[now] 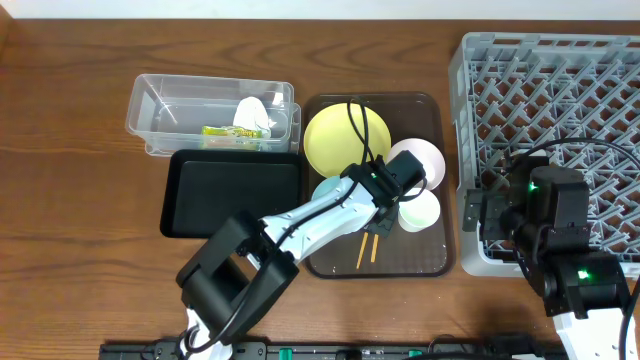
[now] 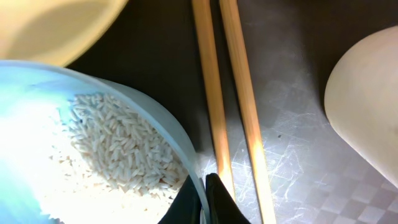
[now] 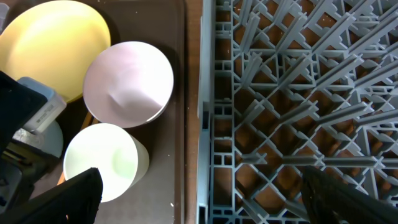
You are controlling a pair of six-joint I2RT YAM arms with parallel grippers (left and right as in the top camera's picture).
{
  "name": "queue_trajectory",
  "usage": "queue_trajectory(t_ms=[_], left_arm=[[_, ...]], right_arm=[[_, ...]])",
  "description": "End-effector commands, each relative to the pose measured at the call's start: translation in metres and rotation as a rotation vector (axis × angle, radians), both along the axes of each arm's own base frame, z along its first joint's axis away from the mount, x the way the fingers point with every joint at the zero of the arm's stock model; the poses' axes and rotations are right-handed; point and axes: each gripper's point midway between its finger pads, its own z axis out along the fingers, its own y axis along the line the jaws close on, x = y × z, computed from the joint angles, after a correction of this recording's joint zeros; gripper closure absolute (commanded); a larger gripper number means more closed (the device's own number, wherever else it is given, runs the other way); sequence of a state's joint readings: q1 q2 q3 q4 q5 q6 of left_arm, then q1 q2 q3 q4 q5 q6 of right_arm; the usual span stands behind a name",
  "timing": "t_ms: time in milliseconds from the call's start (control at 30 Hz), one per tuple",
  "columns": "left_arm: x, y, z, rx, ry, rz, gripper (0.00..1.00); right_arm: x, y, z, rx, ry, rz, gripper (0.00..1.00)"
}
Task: Sort waste into correct bins and load items into the dishwasher rack
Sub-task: 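Reach the left gripper to the light-blue bowl of rice and grasp its rim, then carry the blue bowl over the black tray and tip the rice out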
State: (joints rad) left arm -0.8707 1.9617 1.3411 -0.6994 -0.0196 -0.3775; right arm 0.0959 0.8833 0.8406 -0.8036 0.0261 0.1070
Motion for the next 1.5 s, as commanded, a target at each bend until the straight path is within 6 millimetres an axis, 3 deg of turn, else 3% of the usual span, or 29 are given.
queue_trajectory(t_ms=[0,167,400,700,1067,1300,1467], left_arm=[[0.001,-0.001,0.015,-0.03,-0.014,0.004,0.94],[0.009,0.013,0.054,-0.078,-0.057,0.04,0.94],[0.034,0.069,0.094,-0.162,-0.037,0.184,0.94],[0.046,0.12,0.105,-0.593,0.277,0.211,0.94],[0.057,0.182,0.104,-1.044,0.395,0.371,0.94],[0.059,0.205,0.095,-1.239,0.462,0.536,0.94],[0.065,0.212,0.101,-1.403,0.522,0.642,0.94]], right_arm=[[0.002,0.001,0.008,0.01,-0.019,-0.006,0.01],[0.002,0.001,0.008,0.01,-0.017,-0.006,0.01],[0.002,0.001,0.008,0.01,-0.018,-0.006,0.01],[0.002,0.001,0.008,0.01,-0.015,-0.006,0.01],[0.002,0.001,0.008,0.01,-0.016,-0.006,0.01],[0.002,0.001,0.008,0.01,-0.016,-0.006,0.01],[0.002,0.001,0.008,0.01,-0.016,-0.005,0.01]])
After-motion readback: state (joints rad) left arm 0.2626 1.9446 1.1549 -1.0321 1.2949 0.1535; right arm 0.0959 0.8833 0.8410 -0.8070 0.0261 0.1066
